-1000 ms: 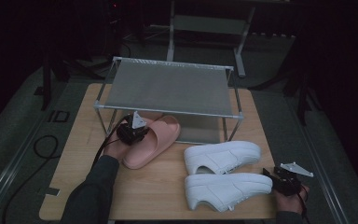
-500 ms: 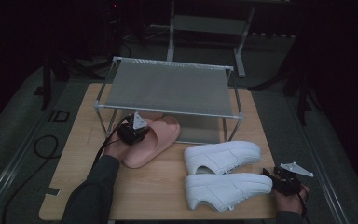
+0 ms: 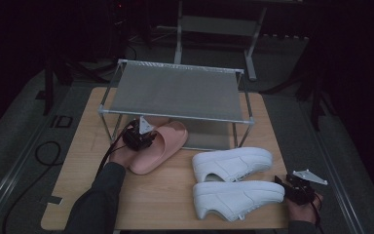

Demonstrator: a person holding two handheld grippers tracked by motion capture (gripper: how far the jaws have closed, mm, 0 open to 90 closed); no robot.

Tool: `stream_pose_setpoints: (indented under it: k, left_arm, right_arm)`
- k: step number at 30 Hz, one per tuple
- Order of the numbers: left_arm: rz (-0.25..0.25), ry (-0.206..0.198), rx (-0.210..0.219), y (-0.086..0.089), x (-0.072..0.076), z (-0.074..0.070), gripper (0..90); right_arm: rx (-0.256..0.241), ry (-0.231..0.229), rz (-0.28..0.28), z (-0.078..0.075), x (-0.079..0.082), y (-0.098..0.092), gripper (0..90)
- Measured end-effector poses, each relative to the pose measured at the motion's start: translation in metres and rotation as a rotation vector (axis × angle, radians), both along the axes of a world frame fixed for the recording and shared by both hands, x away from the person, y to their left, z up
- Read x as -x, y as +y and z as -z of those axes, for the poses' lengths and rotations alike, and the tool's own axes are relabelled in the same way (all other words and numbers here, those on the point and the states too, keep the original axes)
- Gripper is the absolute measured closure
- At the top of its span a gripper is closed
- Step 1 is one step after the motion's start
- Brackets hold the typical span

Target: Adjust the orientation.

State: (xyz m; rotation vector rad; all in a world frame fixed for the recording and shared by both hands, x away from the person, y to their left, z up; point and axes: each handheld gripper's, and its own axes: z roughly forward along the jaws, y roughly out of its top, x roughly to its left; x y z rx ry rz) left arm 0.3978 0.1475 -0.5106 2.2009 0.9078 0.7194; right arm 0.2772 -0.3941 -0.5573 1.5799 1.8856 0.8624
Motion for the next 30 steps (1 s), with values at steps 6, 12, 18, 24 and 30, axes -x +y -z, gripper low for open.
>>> stream_pose_setpoints:
  k: [6,12,18,24,30]
  left_arm:
    - [-0.016,-0.002,0.001,0.001,0.001,0.0,55.3]
    - [-0.017,-0.033,0.005,0.003,0.008,-0.005,50.0]
    - [-0.017,-0.054,0.013,0.004,0.013,-0.01,50.7]
    - [-0.001,-0.058,0.03,0.008,0.024,-0.014,52.4]
    - [0.042,-0.052,0.053,0.007,0.041,-0.02,60.6]
  right_arm:
    - [0.001,0.001,-0.001,0.0,0.0,0.0,47.9]
    - [0.002,0.0,-0.002,0.0,0.0,0.0,47.9]
    - [0.002,-0.001,-0.002,0.0,0.0,0.0,47.9]
    - [0.003,0.0,-0.003,0.0,0.0,0.0,47.9]
    - [0.003,0.0,-0.002,0.0,0.0,0.0,47.9]
